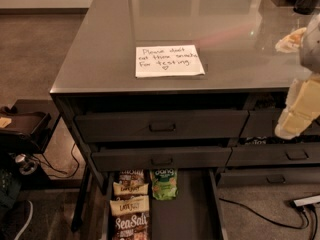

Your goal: Pick green rice chip bag from bottom drawer and place on counter

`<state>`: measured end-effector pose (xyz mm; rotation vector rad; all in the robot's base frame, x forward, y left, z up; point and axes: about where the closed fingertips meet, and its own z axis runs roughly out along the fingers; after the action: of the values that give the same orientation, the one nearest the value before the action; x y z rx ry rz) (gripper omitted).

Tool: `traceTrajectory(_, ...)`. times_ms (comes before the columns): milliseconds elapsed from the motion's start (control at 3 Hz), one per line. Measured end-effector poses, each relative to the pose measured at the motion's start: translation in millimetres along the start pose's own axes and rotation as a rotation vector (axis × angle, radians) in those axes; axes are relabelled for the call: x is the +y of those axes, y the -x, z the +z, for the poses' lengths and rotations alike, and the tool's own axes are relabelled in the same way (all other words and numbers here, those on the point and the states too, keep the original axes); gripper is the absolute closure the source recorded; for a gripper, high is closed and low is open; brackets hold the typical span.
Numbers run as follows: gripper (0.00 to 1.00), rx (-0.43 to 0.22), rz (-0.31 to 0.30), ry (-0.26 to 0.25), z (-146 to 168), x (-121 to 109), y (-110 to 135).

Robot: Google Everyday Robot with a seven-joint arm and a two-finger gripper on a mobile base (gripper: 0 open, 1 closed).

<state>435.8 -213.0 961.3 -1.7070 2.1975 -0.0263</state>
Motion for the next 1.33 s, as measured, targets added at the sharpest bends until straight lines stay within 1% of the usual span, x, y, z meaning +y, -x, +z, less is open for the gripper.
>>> traceTrajectory(333, 0.0, -0.128, -0.001, 0.04, 42, 27, 6)
traceTrajectory(667, 0.0, -0.29, 0.029, 0.132, 125, 63, 10)
traceTrajectory(1000, 0.0, -0.414, 0.095, 0.226, 210, 97, 11)
traceTrajectory(1333, 0.0, -0.48, 0.122, 0.293, 258, 116, 15)
